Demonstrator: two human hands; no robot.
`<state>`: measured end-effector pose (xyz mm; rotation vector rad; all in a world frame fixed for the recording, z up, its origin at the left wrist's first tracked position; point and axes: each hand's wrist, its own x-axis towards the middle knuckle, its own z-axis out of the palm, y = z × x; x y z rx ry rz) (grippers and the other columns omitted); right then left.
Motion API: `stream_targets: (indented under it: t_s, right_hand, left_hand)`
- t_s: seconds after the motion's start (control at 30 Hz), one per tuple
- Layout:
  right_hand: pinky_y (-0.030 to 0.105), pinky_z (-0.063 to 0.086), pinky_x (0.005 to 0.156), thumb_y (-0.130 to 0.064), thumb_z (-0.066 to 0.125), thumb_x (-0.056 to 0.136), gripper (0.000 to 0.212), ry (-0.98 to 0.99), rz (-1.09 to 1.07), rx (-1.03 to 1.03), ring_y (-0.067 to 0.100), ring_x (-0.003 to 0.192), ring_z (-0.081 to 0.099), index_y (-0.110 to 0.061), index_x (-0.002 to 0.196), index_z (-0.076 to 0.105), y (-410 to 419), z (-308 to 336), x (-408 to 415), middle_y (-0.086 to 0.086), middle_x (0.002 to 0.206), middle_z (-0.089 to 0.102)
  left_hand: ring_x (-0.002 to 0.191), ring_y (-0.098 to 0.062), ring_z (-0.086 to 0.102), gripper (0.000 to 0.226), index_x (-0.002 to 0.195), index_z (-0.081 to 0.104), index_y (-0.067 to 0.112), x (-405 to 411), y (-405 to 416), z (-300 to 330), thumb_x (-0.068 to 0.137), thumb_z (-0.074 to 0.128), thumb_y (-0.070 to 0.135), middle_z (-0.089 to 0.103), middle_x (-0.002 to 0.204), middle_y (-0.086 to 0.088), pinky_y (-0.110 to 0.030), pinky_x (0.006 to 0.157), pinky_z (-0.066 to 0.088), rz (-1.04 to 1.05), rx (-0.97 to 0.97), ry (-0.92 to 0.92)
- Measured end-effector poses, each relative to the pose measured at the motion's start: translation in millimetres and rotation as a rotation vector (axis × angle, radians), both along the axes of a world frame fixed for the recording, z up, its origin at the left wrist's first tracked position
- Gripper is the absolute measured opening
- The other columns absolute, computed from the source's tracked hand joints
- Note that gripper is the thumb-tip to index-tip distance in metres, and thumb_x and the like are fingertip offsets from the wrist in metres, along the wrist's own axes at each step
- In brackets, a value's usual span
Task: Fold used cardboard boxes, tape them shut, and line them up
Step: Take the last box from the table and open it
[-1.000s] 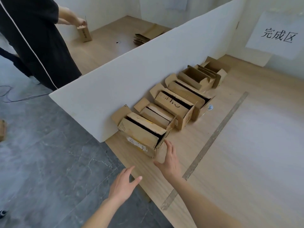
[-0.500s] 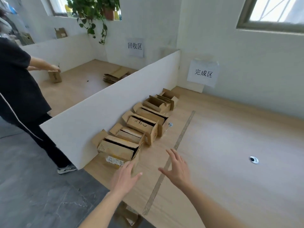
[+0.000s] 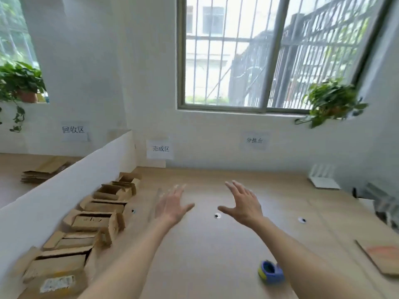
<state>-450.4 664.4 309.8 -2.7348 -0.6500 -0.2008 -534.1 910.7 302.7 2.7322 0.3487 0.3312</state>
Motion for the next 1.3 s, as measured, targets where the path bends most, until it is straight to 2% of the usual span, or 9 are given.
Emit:
stream_targets:
  t_s: [0.23,0.5,0.83,1.13,1.3]
  right_hand:
    - [0.04,0.011,0.125,-0.071,0.06,0.084,0.092,-0.085,-0.207,0.028,0.013,0.154,0.015,-0.04,0.159,0.016,-186,73,16,-0.008,0.168,0.014]
    - [0.043,0.014,0.125,-0.075,0.056,0.084,0.092,-0.081,-0.42,-0.024,0.017,0.153,0.02,-0.035,0.159,0.02,-416,92,40,-0.005,0.167,0.019]
    - [0.044,0.02,0.123,-0.074,0.055,0.086,0.089,-0.008,-0.559,-0.07,0.018,0.152,0.023,-0.033,0.158,0.024,-603,69,69,-0.005,0.165,0.023]
    - [0.041,0.023,0.121,-0.072,0.058,0.085,0.088,0.102,-0.675,-0.05,0.016,0.151,0.025,-0.034,0.158,0.024,-704,15,142,-0.007,0.165,0.024]
    - [0.038,0.025,0.118,-0.073,0.057,0.086,0.089,0.192,-0.714,-0.079,0.015,0.15,0.026,-0.033,0.159,0.023,-748,-12,207,-0.008,0.165,0.024]
  left_hand:
    - [0.15,-0.014,0.021,0.079,0.156,0.026,0.031,71,-170,76,0.091,0.056,0.063,0.024,0.164,0.003,-0.034,0.121,0.019,-0.222,0.051,-0.137]
    - [0.15,-0.015,0.021,0.08,0.157,0.025,0.031,137,-395,105,0.091,0.054,0.065,0.022,0.164,0.003,-0.033,0.121,0.02,-0.401,0.027,-0.169]
    - [0.149,-0.016,0.025,0.076,0.156,0.028,0.033,204,-592,83,0.091,0.056,0.062,0.028,0.162,0.004,-0.031,0.118,0.023,-0.543,-0.009,-0.13]
    - [0.147,-0.016,0.03,0.079,0.156,0.027,0.032,313,-705,25,0.09,0.055,0.066,0.03,0.161,0.007,-0.034,0.116,0.029,-0.658,-0.013,-0.041]
    - [0.149,-0.019,0.025,0.082,0.157,0.024,0.029,395,-756,-16,0.091,0.053,0.067,0.026,0.163,0.002,-0.036,0.119,0.025,-0.715,-0.003,0.048]
